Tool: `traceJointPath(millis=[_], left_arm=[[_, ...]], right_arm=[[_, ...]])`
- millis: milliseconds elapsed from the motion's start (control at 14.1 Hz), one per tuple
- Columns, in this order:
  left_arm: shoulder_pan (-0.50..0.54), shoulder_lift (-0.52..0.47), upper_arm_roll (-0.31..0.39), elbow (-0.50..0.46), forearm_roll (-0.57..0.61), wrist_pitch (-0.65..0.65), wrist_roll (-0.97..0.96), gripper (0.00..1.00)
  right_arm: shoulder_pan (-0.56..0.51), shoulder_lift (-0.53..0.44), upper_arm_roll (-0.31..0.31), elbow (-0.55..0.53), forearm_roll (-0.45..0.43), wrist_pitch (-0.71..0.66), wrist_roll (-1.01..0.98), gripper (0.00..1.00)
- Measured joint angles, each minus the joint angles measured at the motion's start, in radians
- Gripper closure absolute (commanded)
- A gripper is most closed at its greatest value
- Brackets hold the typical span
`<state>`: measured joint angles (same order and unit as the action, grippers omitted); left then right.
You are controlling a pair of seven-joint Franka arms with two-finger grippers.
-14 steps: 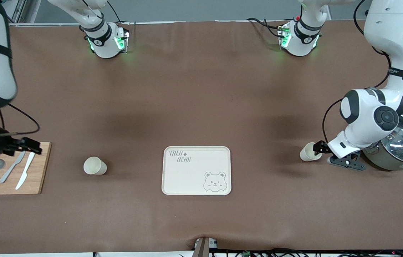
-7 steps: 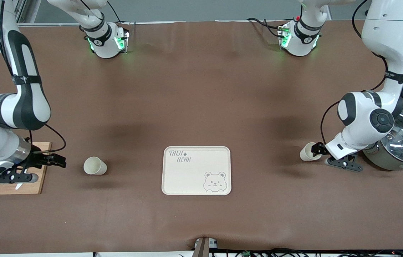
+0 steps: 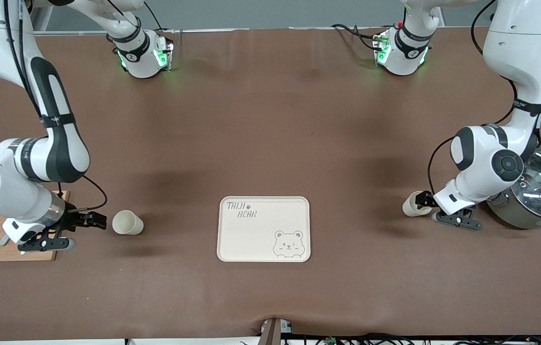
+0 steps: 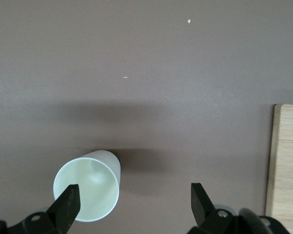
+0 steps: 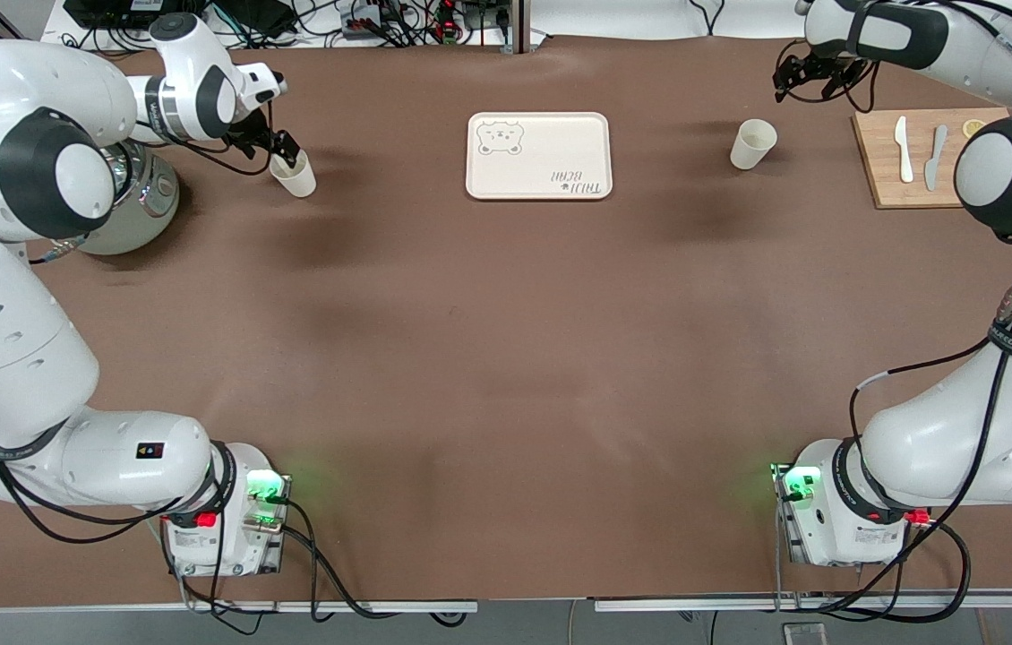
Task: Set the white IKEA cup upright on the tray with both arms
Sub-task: 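Grasp the cup with the left gripper while the right gripper reaches the other cup, then carry the held cup with the left gripper over the white tray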
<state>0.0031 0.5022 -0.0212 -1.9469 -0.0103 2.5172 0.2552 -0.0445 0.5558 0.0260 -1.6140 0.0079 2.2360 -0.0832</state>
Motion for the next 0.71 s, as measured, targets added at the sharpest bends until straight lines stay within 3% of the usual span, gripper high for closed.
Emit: traceJointPath(millis=[71, 710], left_arm=[[0.000, 0.005, -0.001, -0.002, 0.000, 0.000, -0.008, 1.00], [-0.006, 0.006, -0.009, -0.020, 0.000, -0.001, -0.063, 1.00]], right_arm=[[0.000, 0.012, 0.000, 0.000, 0.000, 0.008, 0.000, 0.00], [0.011, 0.052, 0.000, -0.046, 0.000, 0.078, 0.000, 0.00]])
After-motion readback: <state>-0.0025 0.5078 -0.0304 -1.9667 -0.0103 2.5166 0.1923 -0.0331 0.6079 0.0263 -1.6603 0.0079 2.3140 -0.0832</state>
